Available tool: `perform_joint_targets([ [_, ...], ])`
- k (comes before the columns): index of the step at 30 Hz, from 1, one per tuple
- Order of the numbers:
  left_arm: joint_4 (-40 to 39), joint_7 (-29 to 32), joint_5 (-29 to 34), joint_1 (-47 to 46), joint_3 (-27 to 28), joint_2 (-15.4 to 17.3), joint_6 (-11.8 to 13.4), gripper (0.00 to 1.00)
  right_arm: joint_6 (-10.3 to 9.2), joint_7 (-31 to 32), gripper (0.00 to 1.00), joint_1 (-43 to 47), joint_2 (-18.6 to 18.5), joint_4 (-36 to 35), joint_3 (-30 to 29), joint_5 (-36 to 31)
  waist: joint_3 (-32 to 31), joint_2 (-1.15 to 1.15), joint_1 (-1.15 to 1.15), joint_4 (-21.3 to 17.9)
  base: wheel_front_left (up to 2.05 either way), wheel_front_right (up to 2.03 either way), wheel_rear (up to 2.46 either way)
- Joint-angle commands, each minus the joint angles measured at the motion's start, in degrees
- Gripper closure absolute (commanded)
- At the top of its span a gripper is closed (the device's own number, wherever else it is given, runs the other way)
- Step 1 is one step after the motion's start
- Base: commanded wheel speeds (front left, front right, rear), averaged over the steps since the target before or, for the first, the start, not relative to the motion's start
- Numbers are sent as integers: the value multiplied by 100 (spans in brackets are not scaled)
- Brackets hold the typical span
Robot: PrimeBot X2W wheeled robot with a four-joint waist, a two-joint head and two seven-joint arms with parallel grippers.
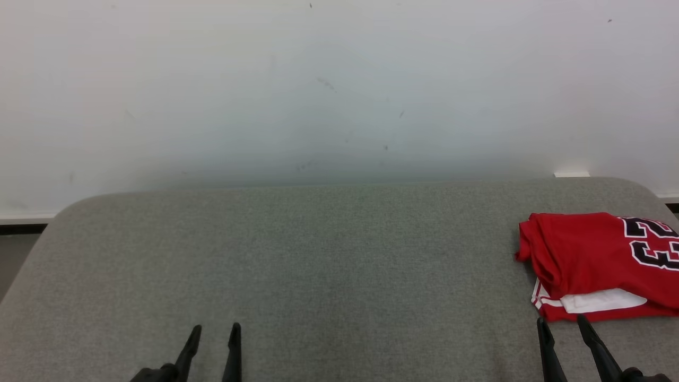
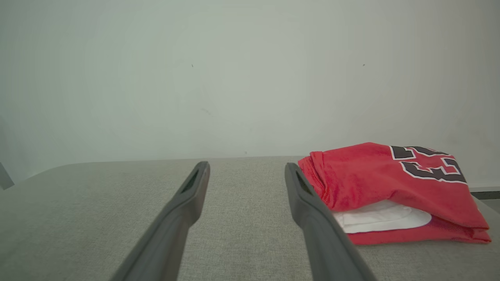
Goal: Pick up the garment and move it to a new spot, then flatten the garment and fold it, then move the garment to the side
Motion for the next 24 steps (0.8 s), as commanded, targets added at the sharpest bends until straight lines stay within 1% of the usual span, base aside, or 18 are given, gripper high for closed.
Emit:
perform_joint_targets([
  [1, 9, 3, 17, 11, 14, 24, -5, 0, -15, -12, 0, 66, 5, 26, -8, -36, -1, 0, 0, -7, 0, 0, 0],
  [6, 80, 3, 7, 4, -9, 24, -32, 0, -15, -12, 0, 71, 50, 78, 15, -31, -14, 0, 0, -14, 0, 0, 0],
  [7, 74, 0, -5, -1, -20, 0, -31, 100, 0, 2, 100, 4, 46, 61, 20, -4, -13, 0, 0, -15, 0, 0, 0],
  [11, 270, 33, -63, 91, -31, -18, -31, 100, 1, 45, 100, 60, 60, 231, 35, 61, -11, 0, 0, -15, 0, 0, 0],
  [24, 231, 413, -1457, -84, 187, -12, -101, 100, 0, 405, 100, -146, 86, 274, -160, 1377, 45, 0, 0, 14, 0, 0, 0],
])
